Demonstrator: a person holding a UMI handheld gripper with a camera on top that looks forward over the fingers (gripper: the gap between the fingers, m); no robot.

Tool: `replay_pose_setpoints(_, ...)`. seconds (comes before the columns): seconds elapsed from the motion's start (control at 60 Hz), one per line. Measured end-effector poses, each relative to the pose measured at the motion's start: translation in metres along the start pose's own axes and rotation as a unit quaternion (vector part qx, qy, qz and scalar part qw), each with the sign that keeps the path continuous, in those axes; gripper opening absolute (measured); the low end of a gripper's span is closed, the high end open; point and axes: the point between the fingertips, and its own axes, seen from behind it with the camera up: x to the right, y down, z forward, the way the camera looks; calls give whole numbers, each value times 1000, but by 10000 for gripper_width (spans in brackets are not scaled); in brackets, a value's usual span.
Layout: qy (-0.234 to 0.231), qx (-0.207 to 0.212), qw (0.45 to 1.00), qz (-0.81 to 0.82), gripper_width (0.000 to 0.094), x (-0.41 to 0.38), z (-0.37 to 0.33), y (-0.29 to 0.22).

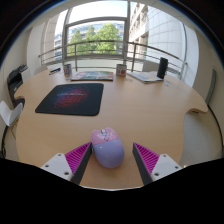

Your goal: Arrange mouse

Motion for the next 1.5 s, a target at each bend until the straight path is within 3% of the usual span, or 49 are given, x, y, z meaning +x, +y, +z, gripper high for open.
replay_pose_setpoints(0.083,-6,0,1000,18,775,1,14,-11)
replay_pose_setpoints(0.167,-5,4,1000,27,581,0,26,-18)
replay_pose_setpoints(0.417,17,-10,999,39,453,2,28,-21)
replay_pose_setpoints(0.567,47,-7,998,51,436,20,18,-42)
replay_pose_setpoints(0.667,85,28,994,60,437,45,3,-92)
replay_pose_setpoints(0.8,119,107,984,79,437,59,-24,-205)
replay_pose_setpoints(0.9,102,160,979,77,436,19,-26,-280)
replay_pose_setpoints(0.983,74,176,979,70,437,-29,-4,-317)
replay_pose_setpoints(1.067,42,154,985,65,434,-103,41,-303)
replay_pose_setpoints(1.133,21,107,992,63,434,-126,91,-280)
replay_pose_setpoints(1.2,18,67,996,64,437,-159,137,-236)
replay_pose_setpoints(1.3,26,22,997,63,464,-169,164,-208)
replay_pose_setpoints(1.45,27,-10,997,77,592,-179,184,-184)
replay_pose_setpoints(1.5,31,-4,997,73,759,-181,179,-186)
